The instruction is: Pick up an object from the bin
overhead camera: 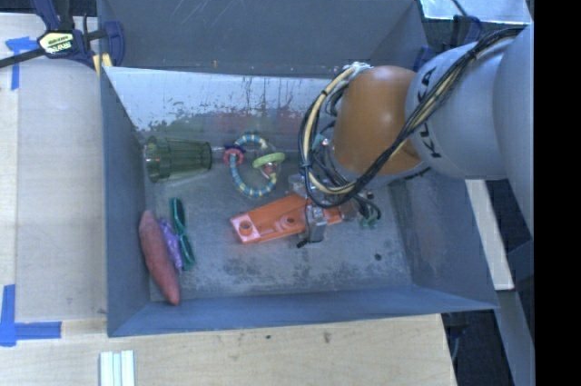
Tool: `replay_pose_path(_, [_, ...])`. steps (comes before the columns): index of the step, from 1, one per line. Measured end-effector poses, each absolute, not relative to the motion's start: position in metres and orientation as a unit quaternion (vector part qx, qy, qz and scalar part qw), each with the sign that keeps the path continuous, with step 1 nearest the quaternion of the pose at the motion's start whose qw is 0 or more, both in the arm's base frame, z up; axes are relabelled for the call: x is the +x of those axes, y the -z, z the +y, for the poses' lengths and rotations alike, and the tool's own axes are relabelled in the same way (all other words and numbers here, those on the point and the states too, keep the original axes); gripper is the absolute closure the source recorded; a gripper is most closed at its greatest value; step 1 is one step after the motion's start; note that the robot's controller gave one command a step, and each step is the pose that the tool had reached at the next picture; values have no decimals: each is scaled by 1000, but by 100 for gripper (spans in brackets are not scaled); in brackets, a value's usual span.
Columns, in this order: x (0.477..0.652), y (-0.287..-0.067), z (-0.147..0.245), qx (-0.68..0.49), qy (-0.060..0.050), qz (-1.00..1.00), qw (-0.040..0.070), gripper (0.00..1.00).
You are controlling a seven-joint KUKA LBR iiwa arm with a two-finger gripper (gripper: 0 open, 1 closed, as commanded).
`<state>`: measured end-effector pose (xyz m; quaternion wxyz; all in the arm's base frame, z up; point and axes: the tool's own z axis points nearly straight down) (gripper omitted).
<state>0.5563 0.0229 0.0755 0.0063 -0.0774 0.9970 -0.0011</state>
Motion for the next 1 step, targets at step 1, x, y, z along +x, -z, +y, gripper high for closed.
replay_pose_path(1, [555,-82,23,-77,1,997,4,100])
